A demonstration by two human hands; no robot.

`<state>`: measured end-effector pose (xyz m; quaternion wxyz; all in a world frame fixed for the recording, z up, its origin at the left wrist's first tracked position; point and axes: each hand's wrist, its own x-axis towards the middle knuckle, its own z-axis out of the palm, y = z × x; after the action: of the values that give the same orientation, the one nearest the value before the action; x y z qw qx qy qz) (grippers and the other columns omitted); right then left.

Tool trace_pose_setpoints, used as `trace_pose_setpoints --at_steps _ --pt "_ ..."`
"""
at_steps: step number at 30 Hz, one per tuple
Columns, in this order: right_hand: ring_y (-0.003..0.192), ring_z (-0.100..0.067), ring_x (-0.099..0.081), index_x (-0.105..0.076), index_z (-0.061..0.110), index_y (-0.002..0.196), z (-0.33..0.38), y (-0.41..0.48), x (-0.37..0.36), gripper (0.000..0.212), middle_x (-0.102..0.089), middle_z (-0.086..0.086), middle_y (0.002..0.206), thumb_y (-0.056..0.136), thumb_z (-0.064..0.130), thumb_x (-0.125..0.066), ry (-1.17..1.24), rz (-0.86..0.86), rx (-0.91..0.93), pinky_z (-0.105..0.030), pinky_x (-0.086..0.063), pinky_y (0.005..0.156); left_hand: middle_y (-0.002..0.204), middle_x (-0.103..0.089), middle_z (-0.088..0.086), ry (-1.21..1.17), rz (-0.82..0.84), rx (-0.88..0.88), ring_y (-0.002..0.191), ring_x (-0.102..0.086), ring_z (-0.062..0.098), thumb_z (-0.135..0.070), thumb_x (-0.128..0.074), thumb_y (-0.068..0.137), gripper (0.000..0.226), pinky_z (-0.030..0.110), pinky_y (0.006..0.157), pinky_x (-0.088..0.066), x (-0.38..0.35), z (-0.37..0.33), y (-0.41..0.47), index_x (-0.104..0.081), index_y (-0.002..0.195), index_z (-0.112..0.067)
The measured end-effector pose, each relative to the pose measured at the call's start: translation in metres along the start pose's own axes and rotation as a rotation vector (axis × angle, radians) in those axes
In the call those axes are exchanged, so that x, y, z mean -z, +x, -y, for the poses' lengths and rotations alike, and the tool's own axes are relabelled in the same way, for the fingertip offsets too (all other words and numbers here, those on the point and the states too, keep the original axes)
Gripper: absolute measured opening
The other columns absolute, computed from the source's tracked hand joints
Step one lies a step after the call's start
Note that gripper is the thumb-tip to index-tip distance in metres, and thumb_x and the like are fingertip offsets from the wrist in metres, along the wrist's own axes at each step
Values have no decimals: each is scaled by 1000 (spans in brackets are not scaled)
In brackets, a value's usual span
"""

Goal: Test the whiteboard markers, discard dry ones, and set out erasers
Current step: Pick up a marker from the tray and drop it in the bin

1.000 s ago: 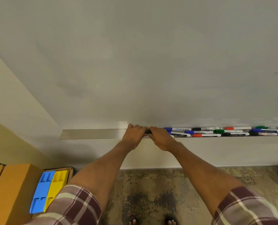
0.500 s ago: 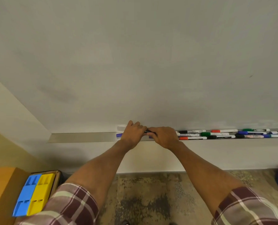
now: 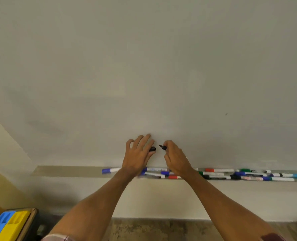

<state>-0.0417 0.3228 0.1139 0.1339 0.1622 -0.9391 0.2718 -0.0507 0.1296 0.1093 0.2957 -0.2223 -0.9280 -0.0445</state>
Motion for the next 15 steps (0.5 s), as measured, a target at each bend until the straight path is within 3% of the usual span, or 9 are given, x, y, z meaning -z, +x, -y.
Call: trace_pose_setpoints --at_steps 4,10,15 --pt "73 -17 -50 -49 11 111 -10 17 56 28 -56 -5 93 84 4 -45 35 -171 178 -29 -40 65 148 -45 6 12 -167 -88 130 -45 29 -43 -38 101 47 49 104 -31 30 -13 64 -45 142 -21" --pt "80 -11 -54 -47 13 125 -7 50 157 29 -54 1 102 97 12 -42 179 -479 262 -28 -49 68 153 -37 9 121 -538 -246 141 -34 30 -40 -44 103 47 51 110 -30 108 -49 173 -50 141 -14" --pt "81 -3 -56 -37 21 136 -1 75 248 36 -60 -4 106 100 21 -42 287 -651 340 -17 -50 71 156 -30 13 231 -654 -242 145 -23 33 -43 -40 103 54 56 115 -21 182 -83 259 -41 147 -11"
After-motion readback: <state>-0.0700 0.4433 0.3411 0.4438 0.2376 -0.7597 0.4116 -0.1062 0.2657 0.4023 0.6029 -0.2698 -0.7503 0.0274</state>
